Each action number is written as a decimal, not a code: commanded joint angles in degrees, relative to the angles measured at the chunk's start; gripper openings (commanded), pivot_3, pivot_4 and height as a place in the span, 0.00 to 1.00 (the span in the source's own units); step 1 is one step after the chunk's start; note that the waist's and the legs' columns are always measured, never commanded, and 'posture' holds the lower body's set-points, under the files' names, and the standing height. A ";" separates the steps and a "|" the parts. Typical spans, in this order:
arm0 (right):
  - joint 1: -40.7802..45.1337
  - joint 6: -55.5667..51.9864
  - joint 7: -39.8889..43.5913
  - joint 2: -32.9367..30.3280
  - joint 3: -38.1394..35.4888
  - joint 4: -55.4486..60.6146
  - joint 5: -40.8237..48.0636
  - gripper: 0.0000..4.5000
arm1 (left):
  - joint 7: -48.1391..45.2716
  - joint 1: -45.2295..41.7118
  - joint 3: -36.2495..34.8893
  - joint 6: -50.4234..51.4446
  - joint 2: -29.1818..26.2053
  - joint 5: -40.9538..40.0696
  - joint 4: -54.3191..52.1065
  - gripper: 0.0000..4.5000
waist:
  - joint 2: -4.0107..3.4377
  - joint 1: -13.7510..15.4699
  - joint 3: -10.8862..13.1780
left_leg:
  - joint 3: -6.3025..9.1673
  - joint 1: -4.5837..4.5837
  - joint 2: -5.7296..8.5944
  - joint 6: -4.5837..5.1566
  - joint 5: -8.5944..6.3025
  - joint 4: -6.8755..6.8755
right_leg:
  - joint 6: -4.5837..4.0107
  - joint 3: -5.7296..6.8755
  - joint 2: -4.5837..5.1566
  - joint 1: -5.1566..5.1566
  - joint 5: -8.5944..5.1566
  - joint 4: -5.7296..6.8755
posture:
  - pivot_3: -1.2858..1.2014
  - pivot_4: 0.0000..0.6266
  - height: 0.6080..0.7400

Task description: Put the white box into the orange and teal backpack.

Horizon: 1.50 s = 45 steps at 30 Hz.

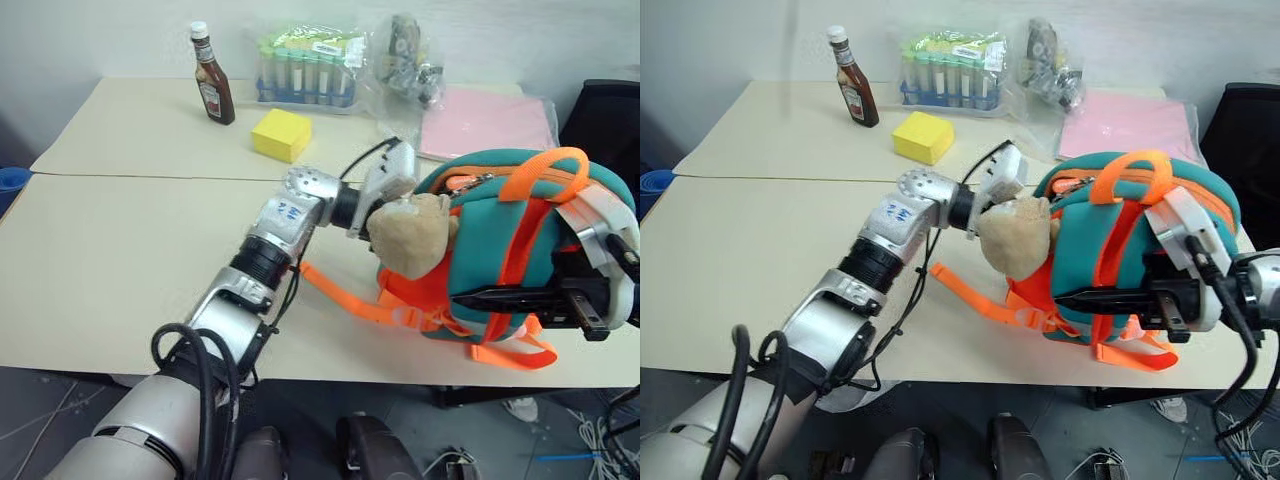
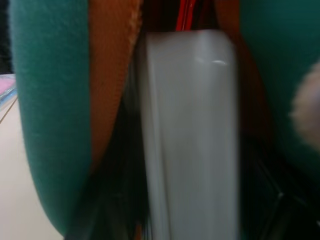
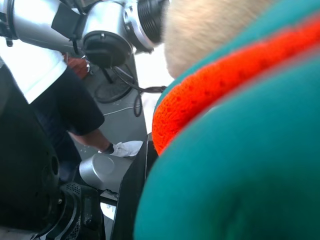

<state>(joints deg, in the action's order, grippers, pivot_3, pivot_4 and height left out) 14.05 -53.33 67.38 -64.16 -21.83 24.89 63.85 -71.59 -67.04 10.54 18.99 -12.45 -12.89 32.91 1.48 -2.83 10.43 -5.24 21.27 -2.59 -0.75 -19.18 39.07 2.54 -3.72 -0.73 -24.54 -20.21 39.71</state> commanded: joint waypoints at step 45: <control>-11.16 4.15 -6.14 4.50 -8.09 0.19 -2.13 0.00 | -9.87 -2.66 -5.31 15.35 -18.61 -13.77 -10.76 0.08 | 0.01 1.04 -0.01 | 0.23 -0.02 0.05 -0.11 0.05 0.10 | -0.01 0.18 0.10 0.16 -0.01 -0.06 | 0.52 0.24 1.00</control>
<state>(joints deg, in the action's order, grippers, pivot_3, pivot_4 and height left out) 3.04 -49.76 61.54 -59.98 -27.48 24.62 61.46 -80.90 -67.80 6.05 37.49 -29.54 -28.53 20.51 1.49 -1.79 10.42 -5.02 21.25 -2.53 -0.86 -19.13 39.17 2.53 -3.55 -0.63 -24.39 -20.22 39.66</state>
